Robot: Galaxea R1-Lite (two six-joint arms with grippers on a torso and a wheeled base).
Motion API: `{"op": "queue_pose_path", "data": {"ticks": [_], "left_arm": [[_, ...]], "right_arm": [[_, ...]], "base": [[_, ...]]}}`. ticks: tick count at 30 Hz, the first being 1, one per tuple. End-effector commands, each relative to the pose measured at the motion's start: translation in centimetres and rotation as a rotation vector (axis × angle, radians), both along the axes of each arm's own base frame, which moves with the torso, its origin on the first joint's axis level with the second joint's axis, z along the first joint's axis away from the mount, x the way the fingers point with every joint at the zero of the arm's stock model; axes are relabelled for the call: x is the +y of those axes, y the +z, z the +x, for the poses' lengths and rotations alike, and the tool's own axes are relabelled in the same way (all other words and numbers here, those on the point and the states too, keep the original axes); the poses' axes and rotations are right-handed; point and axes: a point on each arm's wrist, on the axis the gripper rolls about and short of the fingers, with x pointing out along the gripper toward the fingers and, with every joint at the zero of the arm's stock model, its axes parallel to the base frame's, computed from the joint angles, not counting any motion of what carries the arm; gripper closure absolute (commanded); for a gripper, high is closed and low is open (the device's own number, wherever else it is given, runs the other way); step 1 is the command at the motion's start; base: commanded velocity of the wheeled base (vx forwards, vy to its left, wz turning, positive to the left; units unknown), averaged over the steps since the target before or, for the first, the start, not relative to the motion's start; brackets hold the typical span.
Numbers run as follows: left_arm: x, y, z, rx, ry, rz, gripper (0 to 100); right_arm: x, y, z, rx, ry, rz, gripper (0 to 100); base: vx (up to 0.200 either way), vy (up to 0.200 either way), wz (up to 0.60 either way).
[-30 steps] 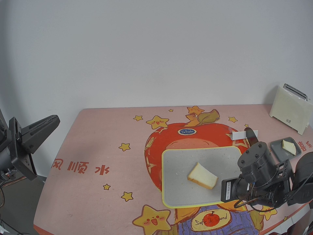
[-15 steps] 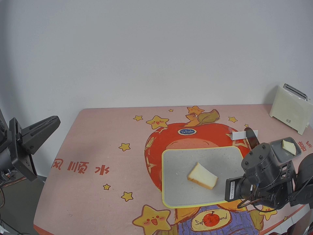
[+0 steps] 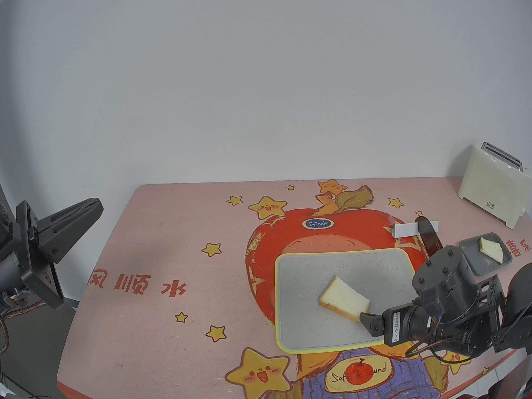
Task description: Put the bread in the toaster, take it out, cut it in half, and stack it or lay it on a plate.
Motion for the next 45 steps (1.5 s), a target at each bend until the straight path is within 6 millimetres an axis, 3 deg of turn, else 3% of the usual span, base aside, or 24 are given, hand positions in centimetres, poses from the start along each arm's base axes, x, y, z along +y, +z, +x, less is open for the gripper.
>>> {"op": "queue_pose_path", "data": {"ticks": [1, 9, 16, 22, 30, 45], "left_arm": [[0.0, 0.0, 0.0, 0.001, -0.001, -0.001, 100], [0.0, 0.1, 0.0, -0.003, -0.001, -0.001, 100], [0.0, 0.0, 0.0, 0.000, 0.001, -0.001, 100], [0.0, 0.0, 0.0, 0.003, 0.001, -0.001, 100], [0.0, -0.4, 0.1, 0.017, 0.001, 0.002, 100], [0.0, -0.5, 0.1, 0.023, 0.000, 0.005, 100]], "right_arm": [[-0.5, -0.3, -0.4, 0.007, 0.020, -0.027, 0], [-0.9, -0.5, -0.9, 0.008, 0.055, -0.063, 0], [-2.0, 2.6, -1.7, -0.108, 0.136, -0.039, 0], [-2.2, 3.6, -2.0, -0.124, 0.270, -0.058, 0], [-2.5, 4.0, -0.4, -0.075, 0.459, -0.026, 0], [-3.6, 3.6, 1.4, -0.064, 0.543, -0.085, 0]], "base": [[0.000, 0.000, 0.00], [0.000, 0.000, 0.00], [0.000, 0.000, 0.00], [0.000, 0.000, 0.00], [0.000, 0.000, 0.00], [0.000, 0.000, 0.00]]}}
